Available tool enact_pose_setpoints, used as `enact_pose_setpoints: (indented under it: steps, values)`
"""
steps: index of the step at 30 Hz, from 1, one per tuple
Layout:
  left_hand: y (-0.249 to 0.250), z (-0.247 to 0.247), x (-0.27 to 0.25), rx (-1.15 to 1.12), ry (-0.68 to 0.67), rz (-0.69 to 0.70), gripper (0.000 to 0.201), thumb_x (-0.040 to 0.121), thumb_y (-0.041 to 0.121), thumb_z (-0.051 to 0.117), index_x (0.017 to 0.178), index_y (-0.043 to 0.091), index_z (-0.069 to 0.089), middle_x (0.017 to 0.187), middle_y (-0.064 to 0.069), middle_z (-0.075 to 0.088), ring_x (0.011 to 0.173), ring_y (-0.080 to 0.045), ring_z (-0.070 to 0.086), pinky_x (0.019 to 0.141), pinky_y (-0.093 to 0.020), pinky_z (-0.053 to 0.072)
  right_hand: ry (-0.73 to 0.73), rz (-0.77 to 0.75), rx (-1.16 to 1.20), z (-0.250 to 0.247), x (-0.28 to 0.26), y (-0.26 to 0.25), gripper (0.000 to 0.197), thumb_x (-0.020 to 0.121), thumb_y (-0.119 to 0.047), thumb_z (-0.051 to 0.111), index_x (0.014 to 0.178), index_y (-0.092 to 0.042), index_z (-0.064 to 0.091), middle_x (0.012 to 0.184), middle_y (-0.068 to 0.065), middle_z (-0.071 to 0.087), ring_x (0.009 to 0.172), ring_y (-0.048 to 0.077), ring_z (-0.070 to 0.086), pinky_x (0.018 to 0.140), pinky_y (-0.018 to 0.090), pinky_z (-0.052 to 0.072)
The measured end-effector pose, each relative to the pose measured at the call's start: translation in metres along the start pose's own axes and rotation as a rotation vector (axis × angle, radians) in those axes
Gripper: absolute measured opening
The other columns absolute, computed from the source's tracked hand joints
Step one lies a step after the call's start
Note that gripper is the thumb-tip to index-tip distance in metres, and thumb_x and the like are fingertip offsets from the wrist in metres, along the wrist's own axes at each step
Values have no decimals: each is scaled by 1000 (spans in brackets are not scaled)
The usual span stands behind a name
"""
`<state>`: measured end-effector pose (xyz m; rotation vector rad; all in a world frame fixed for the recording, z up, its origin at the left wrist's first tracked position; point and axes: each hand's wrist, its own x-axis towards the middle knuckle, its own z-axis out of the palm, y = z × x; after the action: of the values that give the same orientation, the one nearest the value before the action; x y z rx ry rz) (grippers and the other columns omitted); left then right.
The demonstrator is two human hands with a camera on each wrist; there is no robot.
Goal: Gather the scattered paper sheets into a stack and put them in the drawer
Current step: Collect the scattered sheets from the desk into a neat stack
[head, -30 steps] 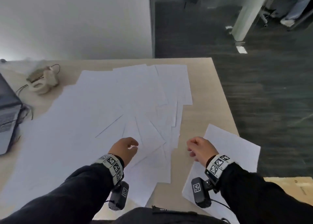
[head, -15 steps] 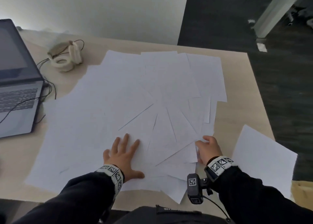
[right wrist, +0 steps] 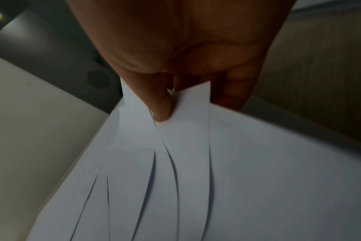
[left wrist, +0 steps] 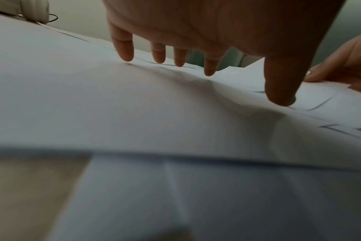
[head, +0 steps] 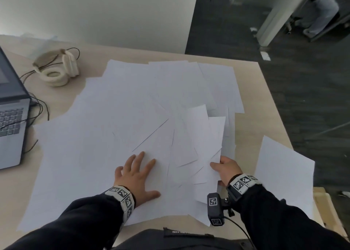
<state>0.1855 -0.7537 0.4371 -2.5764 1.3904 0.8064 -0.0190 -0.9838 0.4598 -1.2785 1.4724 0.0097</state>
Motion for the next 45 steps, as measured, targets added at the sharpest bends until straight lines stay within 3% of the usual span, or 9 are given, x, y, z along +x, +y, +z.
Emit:
enact_pose_setpoints:
  steps: [2, 7, 11, 14, 17, 22, 25, 34, 45]
  values:
    - [2, -4, 4, 15, 4, 23, 102, 69, 83, 45, 148, 50, -9, 159, 8, -28, 149, -23, -19, 118, -52, 6, -49, 43, 44, 1, -1, 0, 5, 89, -9, 63, 92, -9, 66, 95, 16, 69, 83, 33, 66, 77, 52, 57]
    - [9, -12, 21, 26, -16, 65, 97, 77, 73, 46, 148, 48, -15, 159, 8, -27, 149, -23, -19, 119, -53, 5, -26, 88, 164, 1, 4, -3, 14, 91, -16, 62, 85, -4, 61, 86, 17, 64, 76, 29, 62, 71, 44, 53]
    - [10, -12, 28, 47, -36, 104, 97, 78, 71, 47, 149, 47, -15, 161, 9, -23, 150, -23, -16, 118, -53, 5, -32, 96, 123, 4, 10, -7, 4, 91, -14, 63, 88, -10, 63, 88, 14, 64, 82, 31, 63, 77, 53, 55]
    - [13, -10, 27, 39, -51, 216, 95, 80, 65, 48, 148, 48, -16, 162, 9, -20, 150, -21, -15, 119, -50, 4, -12, 32, -44, 8, 20, -5, 17, 88, -5, 61, 74, -8, 51, 81, 14, 57, 76, 27, 57, 74, 45, 54]
    - [18, -10, 29, 4, -30, 289, 93, 80, 59, 50, 149, 48, -12, 162, 9, -17, 150, -18, -12, 120, -42, 4, -3, 33, -88, 11, 24, -5, 32, 86, -4, 60, 65, -13, 37, 75, 12, 43, 73, 23, 45, 65, 31, 35]
    - [3, -23, 38, -20, 95, 47, 94, 80, 65, 49, 150, 46, -11, 159, 5, -29, 149, -24, -21, 120, -46, 0, -28, 58, 138, 12, 20, -11, 10, 89, -14, 64, 80, -10, 63, 91, 13, 65, 88, 29, 61, 84, 35, 48]
    - [-14, -30, 46, -38, 40, -96, 99, 80, 72, 47, 148, 45, -19, 159, 5, -28, 149, -26, -21, 121, -50, 2, -15, 30, 217, 16, 22, -13, 11, 84, -20, 72, 92, -13, 70, 100, 12, 72, 94, 32, 68, 92, 45, 53]
    - [-1, -12, 36, 3, 14, 102, 91, 83, 71, 41, 150, 44, -14, 162, 9, -20, 150, -21, -15, 119, -48, 3, 24, 0, -4, 33, 29, -8, 33, 80, -19, 76, 105, 0, 67, 101, 15, 71, 93, 33, 67, 86, 38, 54]
    - [-9, -22, 33, -1, 12, 17, 83, 83, 71, 40, 151, 46, 0, 161, 12, -22, 150, -20, -14, 118, -52, 10, 174, -139, 99, -4, 5, -12, 9, 84, -6, 69, 93, -6, 69, 88, 6, 70, 87, 26, 64, 82, 30, 47]
